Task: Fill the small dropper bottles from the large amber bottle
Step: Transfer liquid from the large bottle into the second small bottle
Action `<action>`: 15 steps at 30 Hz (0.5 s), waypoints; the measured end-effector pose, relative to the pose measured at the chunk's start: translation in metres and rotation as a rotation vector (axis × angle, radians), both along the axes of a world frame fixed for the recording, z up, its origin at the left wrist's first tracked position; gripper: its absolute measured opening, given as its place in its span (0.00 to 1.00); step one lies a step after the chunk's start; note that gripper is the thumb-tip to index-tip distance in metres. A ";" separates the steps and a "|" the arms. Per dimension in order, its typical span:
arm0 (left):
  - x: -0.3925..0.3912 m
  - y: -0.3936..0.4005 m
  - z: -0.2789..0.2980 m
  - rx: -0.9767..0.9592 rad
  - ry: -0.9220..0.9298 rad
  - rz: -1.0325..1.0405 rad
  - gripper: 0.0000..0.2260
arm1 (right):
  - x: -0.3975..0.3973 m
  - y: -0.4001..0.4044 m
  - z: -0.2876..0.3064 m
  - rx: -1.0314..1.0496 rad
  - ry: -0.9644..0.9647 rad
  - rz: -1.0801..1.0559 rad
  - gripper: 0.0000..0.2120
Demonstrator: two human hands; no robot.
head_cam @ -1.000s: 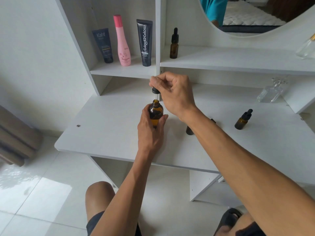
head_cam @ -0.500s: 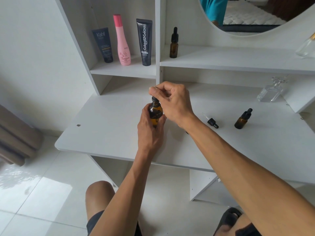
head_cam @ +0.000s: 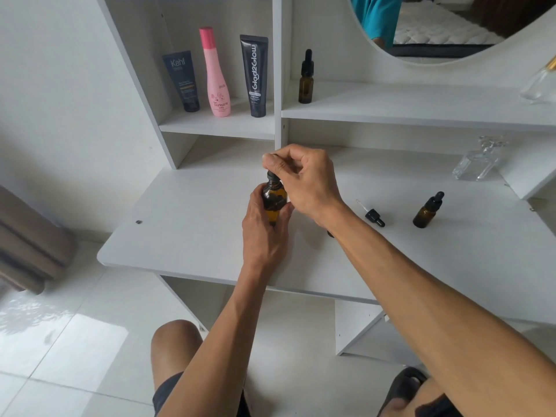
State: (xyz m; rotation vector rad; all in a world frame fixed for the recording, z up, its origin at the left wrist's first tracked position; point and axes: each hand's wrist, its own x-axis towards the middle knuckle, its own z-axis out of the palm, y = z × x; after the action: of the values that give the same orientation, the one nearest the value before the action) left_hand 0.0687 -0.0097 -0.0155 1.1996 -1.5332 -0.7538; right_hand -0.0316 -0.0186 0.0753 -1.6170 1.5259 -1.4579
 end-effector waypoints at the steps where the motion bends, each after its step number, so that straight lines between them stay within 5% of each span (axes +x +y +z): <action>1: 0.000 0.000 0.000 0.001 0.001 0.000 0.20 | 0.000 0.001 0.001 -0.004 -0.010 0.004 0.09; 15: -0.001 -0.003 -0.003 0.002 0.001 0.025 0.21 | -0.004 0.003 0.031 -0.083 -0.178 0.020 0.07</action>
State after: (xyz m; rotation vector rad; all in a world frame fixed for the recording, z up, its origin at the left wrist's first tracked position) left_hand 0.0678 -0.0122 -0.0187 1.2175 -1.5141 -0.7397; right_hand -0.0356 -0.0159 0.1061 -1.4991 1.3627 -1.6270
